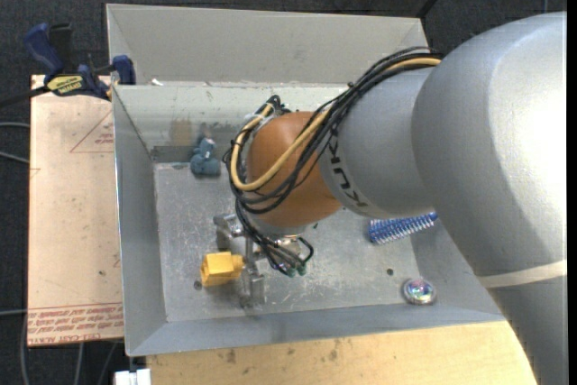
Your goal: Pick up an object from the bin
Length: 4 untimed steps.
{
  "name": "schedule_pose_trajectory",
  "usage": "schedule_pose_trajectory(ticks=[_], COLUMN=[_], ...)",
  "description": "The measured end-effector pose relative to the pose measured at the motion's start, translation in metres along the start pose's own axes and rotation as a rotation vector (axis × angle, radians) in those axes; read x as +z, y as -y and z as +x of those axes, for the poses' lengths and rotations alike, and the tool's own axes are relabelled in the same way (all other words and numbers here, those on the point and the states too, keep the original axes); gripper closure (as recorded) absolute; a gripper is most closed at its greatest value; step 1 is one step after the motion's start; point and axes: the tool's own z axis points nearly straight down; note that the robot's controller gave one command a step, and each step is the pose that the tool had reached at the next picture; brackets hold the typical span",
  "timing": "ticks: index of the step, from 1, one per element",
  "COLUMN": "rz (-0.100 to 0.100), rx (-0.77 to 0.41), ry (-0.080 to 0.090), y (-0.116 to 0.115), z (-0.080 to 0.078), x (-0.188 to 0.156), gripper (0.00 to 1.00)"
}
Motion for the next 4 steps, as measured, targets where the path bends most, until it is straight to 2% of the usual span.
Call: schedule_pose_trajectory(ticks=[1, 2, 3, 4], rz=[0.0, 0.0, -0.001, -0.001], rx=[0.002, 0.084, 0.085, -0.227], ry=[0.006, 0.017, 0.008, 0.001], y=[0.0, 0.017, 0.016, -0.017], z=[-0.002, -0.013, -0.011, -0.01], x=[-0.005, -0.127, -0.122, -0.004], gripper=[1.0, 1.0, 0.0, 0.0])
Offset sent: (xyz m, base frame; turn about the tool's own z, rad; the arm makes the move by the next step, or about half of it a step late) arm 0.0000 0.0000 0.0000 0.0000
